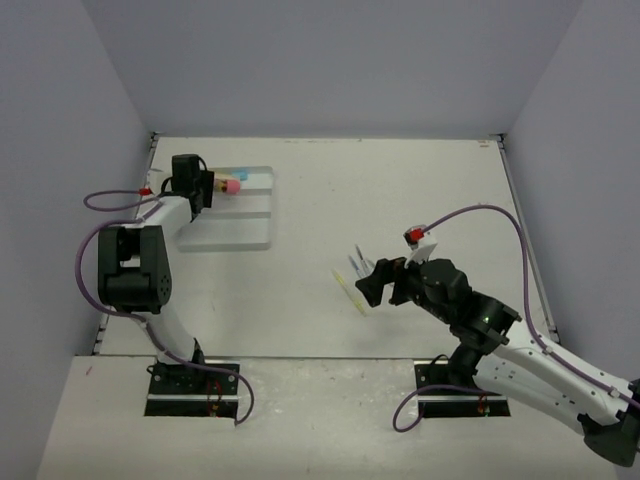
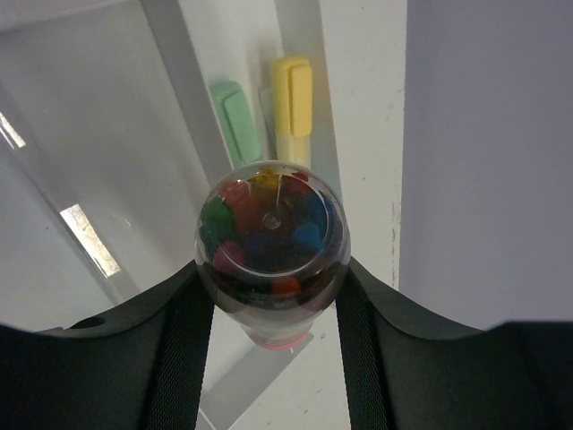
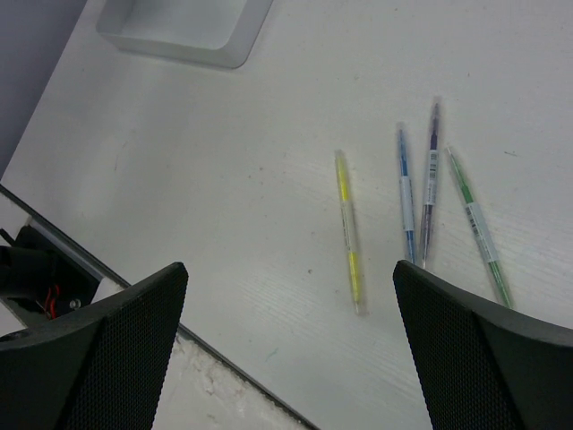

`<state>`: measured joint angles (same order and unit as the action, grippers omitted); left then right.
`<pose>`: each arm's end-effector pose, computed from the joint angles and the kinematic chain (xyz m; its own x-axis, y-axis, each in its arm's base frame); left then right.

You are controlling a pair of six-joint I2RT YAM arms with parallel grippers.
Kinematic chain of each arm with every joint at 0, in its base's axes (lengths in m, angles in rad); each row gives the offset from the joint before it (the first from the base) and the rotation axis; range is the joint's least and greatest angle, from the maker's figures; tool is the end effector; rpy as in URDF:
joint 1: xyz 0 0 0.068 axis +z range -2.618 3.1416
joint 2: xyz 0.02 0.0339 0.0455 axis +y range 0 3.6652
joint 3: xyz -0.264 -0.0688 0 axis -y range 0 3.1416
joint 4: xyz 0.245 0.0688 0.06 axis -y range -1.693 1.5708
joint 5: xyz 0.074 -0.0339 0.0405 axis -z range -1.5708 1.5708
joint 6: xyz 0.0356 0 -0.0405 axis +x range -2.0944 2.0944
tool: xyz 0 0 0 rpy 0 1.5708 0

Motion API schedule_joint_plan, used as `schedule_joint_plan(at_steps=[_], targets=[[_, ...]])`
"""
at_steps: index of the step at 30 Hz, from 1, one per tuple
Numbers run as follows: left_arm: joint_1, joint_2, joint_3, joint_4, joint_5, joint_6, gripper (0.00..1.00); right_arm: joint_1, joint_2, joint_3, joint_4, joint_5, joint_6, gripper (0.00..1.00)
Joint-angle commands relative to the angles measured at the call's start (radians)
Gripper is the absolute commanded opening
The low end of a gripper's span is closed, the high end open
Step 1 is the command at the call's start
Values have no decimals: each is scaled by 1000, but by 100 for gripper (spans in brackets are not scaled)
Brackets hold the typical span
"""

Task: Sort the stationery into containers
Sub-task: Place the stationery in the storage box, then pick up the pen from the center of the board.

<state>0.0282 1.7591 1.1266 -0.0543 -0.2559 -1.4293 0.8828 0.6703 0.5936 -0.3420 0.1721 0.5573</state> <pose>0.3859 0.0199 0.2076 0.1313 -0.9544 -0.2679 -0.6589 0.1179 -0.7429 0.1074 0.1210 0.2742 -0.5691 0.1282 -0.8122 -0.4251 0.7996 0.4241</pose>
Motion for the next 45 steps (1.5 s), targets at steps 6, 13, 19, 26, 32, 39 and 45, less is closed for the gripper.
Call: schedule_joint_plan(at_steps=[6, 13, 19, 26, 32, 39, 45], targets=[[0, 20, -50, 110, 43, -143, 0, -10, -21, 26, -35, 40, -10, 99], [1, 22, -71, 104, 78, -102, 60, -13, 44, 36, -34, 34, -4, 99], [4, -16, -107, 98, 108, -93, 85, -76, 184, 68, -54, -4, 5, 93], [7, -189, -96, 71, 164, -2, 100, -105, 474, 207, -121, -51, -66, 63], [-2, -380, -68, -89, 243, 315, 100, -102, 747, 312, -143, -82, -100, 40], [-17, -706, -347, -25, 368, 546, 100, -45, 906, 376, -171, -84, -95, 36], [-17, -812, -521, -49, 423, 660, 100, -37, 1000, 380, -151, -126, -93, 34]])
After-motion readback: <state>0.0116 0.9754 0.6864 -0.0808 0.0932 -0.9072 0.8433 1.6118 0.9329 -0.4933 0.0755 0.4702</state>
